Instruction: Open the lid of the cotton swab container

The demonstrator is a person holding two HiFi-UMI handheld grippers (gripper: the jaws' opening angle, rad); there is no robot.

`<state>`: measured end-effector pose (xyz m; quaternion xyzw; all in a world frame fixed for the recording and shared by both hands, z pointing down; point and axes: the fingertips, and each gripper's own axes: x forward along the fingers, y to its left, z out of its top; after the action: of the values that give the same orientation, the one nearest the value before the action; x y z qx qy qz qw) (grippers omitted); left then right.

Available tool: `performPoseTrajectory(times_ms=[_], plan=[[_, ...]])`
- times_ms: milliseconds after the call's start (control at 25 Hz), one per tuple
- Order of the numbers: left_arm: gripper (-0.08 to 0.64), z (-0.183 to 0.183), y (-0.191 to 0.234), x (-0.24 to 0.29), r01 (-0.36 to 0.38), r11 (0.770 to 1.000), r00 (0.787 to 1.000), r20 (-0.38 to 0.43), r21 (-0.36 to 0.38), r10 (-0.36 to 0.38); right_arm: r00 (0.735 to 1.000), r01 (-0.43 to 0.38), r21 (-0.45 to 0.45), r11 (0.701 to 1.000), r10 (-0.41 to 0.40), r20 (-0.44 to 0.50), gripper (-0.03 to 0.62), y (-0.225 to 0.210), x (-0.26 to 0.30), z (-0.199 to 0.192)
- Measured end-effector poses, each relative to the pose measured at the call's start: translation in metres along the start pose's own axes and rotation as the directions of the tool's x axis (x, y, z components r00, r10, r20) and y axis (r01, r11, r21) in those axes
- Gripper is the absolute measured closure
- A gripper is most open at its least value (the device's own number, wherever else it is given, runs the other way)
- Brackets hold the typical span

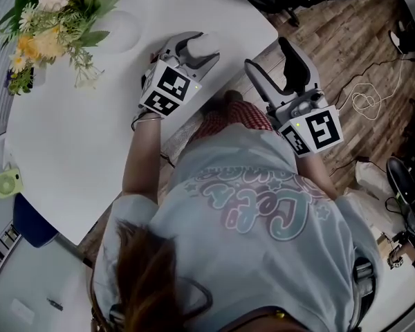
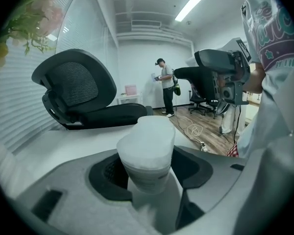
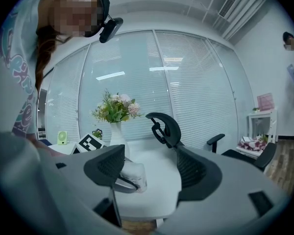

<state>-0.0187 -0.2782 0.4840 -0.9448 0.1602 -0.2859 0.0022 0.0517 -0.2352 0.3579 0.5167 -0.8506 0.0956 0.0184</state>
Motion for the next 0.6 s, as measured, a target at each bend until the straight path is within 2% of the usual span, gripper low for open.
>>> performPoseTrajectory(times_ms=[240,600], plan=[[0.337,0.002,0.0,0.003,-0.014,1.0,1.0,-0.003,-0.016,0.014,1.0,-0.02,-0.008,1.0,0.02,-0.003,0.27,0.004,0.004,0.004],[0.364,0.005,-0.001,0.006,-0.032,0.998,0.999,0.01,-0.052,0.033,0.995,-0.103,-0.03,0.994,0.102,-0.016,0.27,0.008,0.013,0.013]])
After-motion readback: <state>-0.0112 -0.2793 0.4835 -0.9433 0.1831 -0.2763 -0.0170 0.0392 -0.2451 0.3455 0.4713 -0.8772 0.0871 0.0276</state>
